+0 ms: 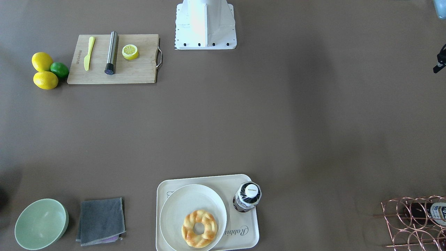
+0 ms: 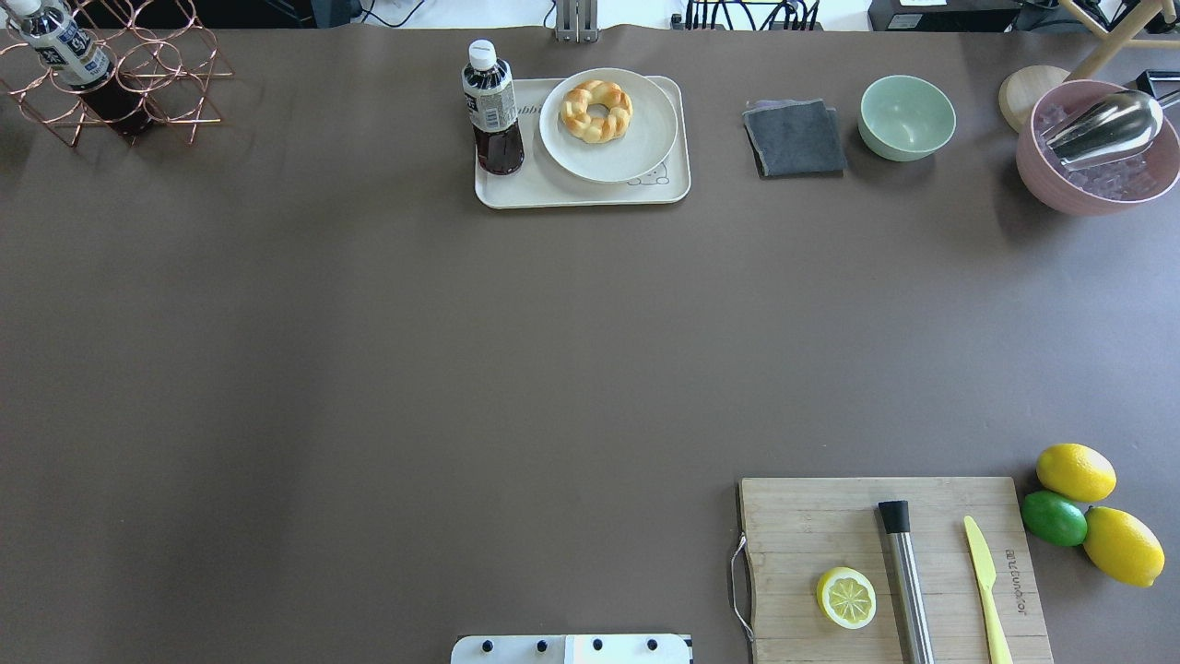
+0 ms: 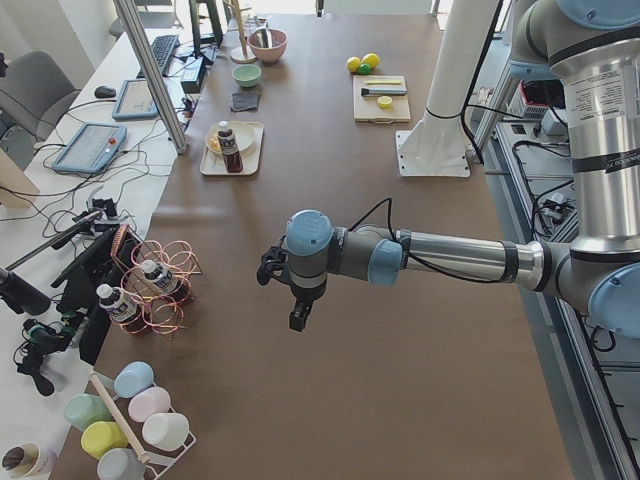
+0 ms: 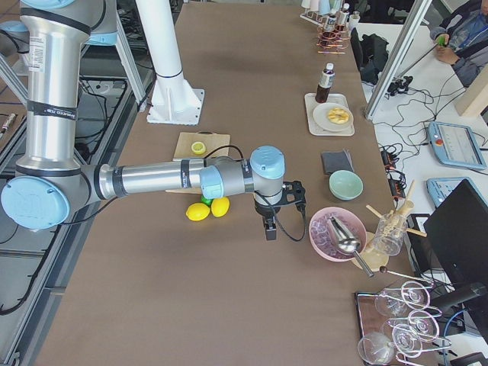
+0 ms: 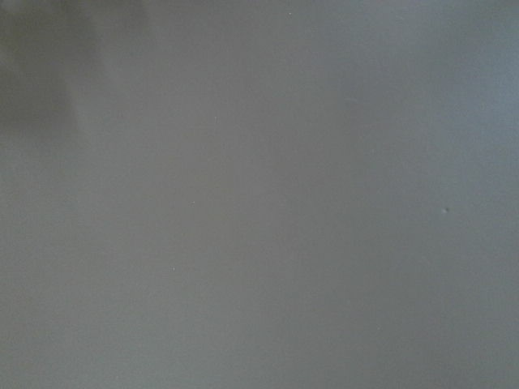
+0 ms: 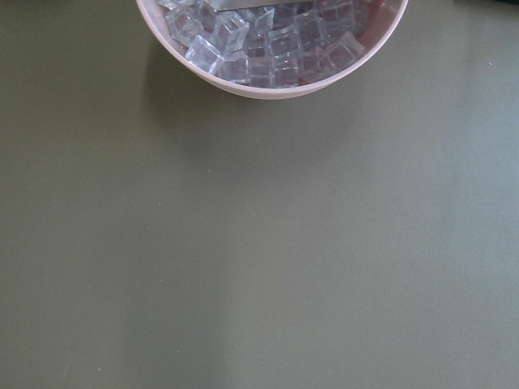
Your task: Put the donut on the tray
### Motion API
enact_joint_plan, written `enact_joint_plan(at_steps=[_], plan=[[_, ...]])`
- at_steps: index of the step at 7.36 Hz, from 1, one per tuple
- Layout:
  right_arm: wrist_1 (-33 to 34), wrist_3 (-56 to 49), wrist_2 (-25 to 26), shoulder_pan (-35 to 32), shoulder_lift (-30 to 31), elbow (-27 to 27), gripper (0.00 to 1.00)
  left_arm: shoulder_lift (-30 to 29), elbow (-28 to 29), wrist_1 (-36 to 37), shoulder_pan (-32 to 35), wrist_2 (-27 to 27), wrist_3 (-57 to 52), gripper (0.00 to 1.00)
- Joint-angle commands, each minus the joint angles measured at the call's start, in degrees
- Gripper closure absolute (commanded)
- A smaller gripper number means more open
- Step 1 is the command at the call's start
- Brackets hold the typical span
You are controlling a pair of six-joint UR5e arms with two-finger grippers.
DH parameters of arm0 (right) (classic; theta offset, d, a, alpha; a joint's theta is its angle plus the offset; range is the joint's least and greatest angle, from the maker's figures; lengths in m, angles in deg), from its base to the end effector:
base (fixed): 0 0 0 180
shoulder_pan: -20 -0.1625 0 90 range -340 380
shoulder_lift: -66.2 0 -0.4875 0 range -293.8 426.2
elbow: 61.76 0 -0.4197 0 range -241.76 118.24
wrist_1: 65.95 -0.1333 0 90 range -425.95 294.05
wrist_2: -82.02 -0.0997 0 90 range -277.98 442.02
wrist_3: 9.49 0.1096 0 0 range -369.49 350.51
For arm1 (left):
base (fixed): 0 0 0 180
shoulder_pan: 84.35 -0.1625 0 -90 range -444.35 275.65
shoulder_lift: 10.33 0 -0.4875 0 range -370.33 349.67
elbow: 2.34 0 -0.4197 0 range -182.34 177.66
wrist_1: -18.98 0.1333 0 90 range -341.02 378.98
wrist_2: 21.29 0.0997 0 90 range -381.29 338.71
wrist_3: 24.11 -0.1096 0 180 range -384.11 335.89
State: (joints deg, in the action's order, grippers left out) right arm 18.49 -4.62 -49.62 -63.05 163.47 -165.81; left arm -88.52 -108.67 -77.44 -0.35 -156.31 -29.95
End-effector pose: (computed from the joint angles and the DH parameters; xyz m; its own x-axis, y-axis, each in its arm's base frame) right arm 0.0032 -0.4738 0.6552 0.7321 -0.1482 0.6649 0.0563 0.9859 0.1578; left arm -0.0104 -0.4347 0.6637 0.6749 0.3057 -0.6716 -0.1722 0.9503 0.2595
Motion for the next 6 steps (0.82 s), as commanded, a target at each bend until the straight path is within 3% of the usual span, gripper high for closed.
enact_joint_plan(at_steps=[1,6], plan=[[0.74,-1.62,-0.1,-1.67,1.42,0.95,0.0,0.05,0.33,0.0,0.28,-0.07,0.3,0.03],[0.91,-1.53,-0.89,-1.85,0.99,1.31,0.0,-0.12,0.86,-0.79,1.42,0.2,-0.05,0.03]])
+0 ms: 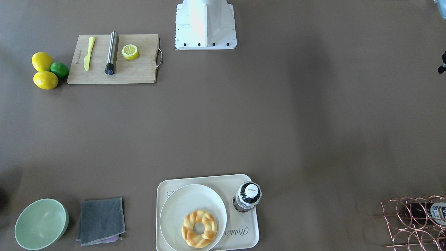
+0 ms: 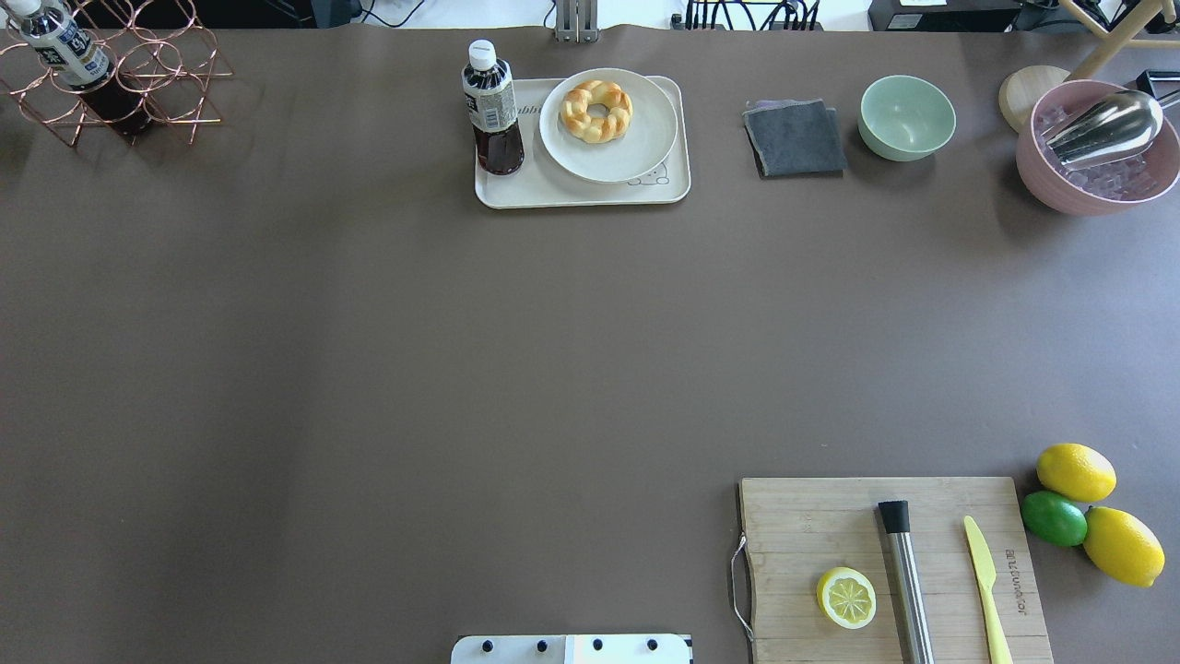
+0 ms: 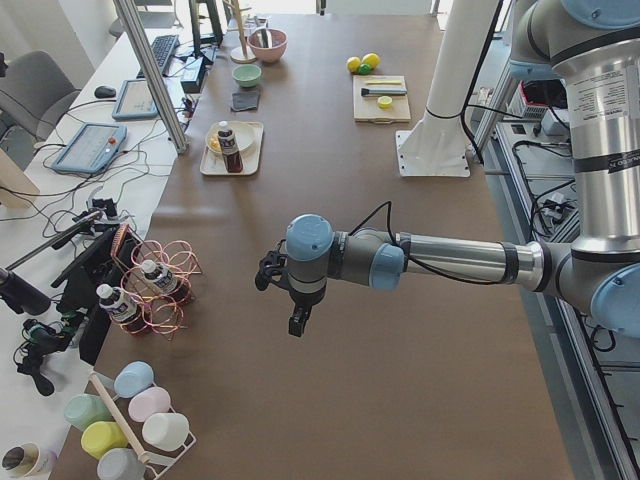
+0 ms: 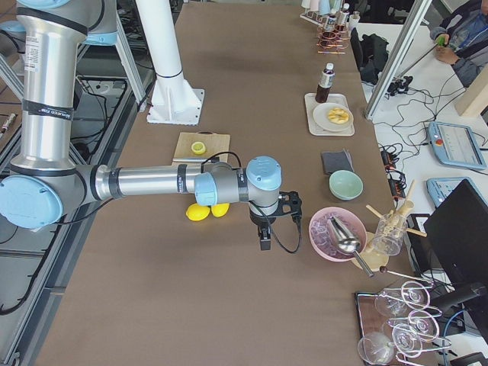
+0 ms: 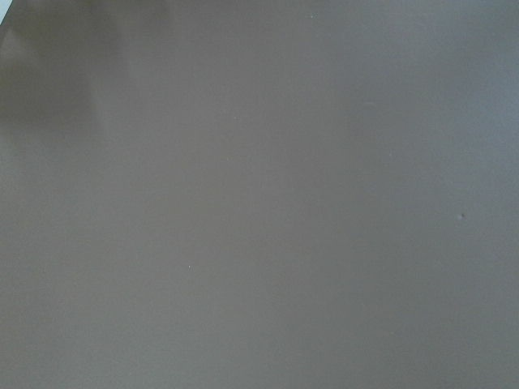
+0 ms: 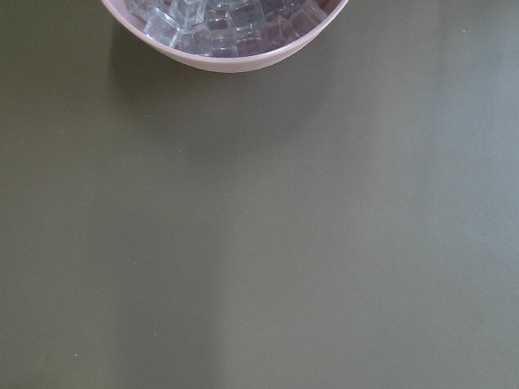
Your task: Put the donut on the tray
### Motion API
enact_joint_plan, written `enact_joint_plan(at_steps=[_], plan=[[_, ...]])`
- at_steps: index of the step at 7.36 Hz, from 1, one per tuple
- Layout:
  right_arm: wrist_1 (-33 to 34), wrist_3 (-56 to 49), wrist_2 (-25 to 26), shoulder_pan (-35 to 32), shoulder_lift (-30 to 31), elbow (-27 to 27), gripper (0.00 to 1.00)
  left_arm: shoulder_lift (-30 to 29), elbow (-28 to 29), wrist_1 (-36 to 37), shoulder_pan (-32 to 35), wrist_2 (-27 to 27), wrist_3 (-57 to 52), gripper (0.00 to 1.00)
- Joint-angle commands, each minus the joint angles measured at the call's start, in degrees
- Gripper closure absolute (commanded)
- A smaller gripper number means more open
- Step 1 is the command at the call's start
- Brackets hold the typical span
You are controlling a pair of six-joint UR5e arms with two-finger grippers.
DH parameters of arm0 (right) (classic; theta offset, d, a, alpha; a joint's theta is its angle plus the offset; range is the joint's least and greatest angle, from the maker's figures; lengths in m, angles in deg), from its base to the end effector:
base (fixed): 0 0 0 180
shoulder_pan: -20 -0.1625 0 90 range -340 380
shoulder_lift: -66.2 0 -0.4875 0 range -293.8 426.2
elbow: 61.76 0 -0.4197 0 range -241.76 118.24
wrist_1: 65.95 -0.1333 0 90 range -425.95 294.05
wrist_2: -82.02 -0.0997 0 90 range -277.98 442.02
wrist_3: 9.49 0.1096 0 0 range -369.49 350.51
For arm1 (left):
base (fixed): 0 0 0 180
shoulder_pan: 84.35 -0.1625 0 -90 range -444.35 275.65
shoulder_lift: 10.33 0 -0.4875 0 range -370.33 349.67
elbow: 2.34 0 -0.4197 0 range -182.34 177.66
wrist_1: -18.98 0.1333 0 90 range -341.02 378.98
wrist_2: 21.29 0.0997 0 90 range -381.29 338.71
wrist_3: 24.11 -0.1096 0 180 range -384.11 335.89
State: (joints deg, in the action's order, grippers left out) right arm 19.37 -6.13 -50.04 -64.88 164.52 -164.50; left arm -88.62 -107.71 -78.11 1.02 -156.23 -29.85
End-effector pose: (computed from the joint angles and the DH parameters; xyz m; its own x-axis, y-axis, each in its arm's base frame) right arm 0.0187 -0.4627 0.6771 0.7339 -0.1138 0.6696 0.0452 0.9919 0.1191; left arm -0.0208 -0.4354 0.6707 0.6835 0.2855 -0.6718 -0.1484 0.9555 0.2550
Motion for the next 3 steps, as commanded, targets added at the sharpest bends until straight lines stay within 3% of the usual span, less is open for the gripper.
enact_joint_plan(at_steps=[1,3], plan=[[0.02,-0.03,-0.57,-0.02,0.02,-0.09,0.0,-0.03,-0.27,-0.2,0.05,0.2,-0.23,0.03],[-0.07,-0.03,-2.4,-0.81,0.29,-0.18,0.0,-0.03,-0.1,-1.25,0.14,0.2,-0.32,0.03]])
